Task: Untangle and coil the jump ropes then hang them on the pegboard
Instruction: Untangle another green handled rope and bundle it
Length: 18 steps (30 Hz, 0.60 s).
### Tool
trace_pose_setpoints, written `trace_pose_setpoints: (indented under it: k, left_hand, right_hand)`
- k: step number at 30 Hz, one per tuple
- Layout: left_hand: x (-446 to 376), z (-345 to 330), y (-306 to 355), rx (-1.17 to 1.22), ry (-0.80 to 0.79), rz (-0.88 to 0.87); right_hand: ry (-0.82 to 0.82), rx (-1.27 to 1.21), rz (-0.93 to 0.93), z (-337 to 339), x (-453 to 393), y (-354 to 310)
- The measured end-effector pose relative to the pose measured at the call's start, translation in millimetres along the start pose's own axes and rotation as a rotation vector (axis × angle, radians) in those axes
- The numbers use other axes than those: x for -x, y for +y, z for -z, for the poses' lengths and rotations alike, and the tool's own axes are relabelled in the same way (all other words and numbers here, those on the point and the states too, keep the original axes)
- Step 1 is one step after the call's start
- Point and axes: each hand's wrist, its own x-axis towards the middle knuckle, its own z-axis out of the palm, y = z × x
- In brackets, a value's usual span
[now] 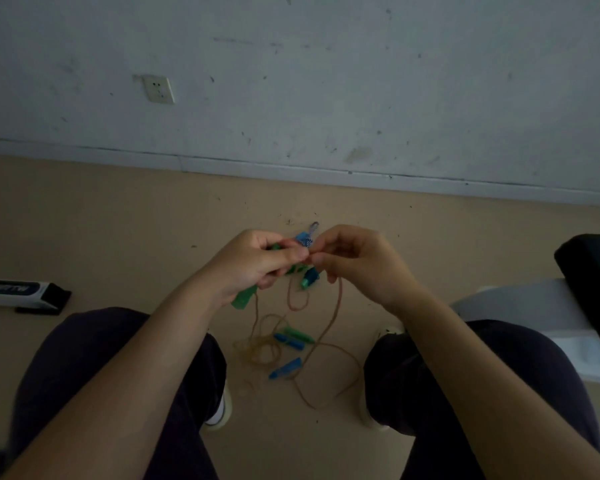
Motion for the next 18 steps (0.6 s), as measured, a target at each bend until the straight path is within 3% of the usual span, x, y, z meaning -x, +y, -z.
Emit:
trace_pose_setpoints:
  k: [6,13,18]
  left_hand:
    - [2.4,21.8,2.3,-0.013,0.094,-0.037]
    - [-2.2,0.6,-6.5,-0.02,-0.012,-0.003]
    - [-1.0,7.9,-1.7,-0.072,0.01,-0.016]
  right_hand:
    - [0.253,0.085,-0.011,27.3,-0.8,2.7]
    - [-0.007,-0.014,-0.037,5.5,2.8,1.9]
    - [0.072,0.076,-0.018,9.0,1.0,2.0]
